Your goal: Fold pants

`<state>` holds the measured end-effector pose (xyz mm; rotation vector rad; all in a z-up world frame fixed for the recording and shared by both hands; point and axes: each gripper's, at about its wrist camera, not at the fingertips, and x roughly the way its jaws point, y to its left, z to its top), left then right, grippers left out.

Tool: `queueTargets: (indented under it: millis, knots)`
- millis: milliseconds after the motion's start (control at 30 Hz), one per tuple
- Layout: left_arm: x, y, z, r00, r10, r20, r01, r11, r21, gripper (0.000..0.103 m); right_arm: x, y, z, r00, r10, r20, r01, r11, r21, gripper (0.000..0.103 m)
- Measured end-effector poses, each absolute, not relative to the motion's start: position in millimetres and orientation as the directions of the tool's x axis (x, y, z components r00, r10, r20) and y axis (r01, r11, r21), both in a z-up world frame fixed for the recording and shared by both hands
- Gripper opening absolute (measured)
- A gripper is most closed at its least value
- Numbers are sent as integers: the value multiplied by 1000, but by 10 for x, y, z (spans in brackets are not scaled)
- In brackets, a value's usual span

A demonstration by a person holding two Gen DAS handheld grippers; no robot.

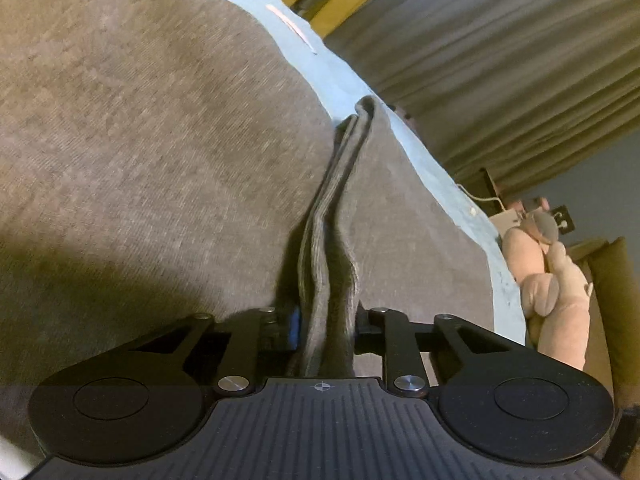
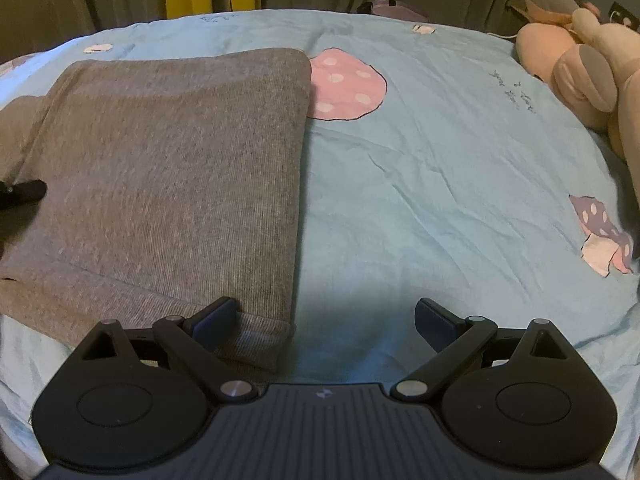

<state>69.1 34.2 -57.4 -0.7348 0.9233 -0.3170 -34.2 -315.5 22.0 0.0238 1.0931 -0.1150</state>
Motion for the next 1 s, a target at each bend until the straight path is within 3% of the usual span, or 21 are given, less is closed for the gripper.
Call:
queueTargets:
  millis: [433, 733, 800, 833, 933, 1000]
  knots:
    - [226, 143, 77, 737, -425, -526, 129, 852, -507, 15, -341, -3148, 232, 459, -84, -884, 94, 995, -45, 97]
    - [279, 155, -119, 693, -287, -661, 5, 919, -394, 17, -345, -3208, 243, 458, -48, -888, 97, 995, -3, 97]
    - [279, 67, -150, 687, -231, -689, 4, 949, -315, 28, -337, -3227, 240, 450, -39, -892, 105, 994, 9, 97]
    - [268, 49, -165, 685, -203, -699, -9, 958, -287, 28, -334, -3238, 241, 446, -37, -894, 111, 994, 14, 97]
    - [199, 91, -92, 700, -186, -689, -49, 951, -306, 33, -345, -3220, 265, 439, -56, -897, 119, 993, -4, 97]
    - [110, 162, -1, 718, -161, -677, -85, 945, -315, 44, -366, -3204, 297, 446, -67, -892, 119, 993, -15, 97]
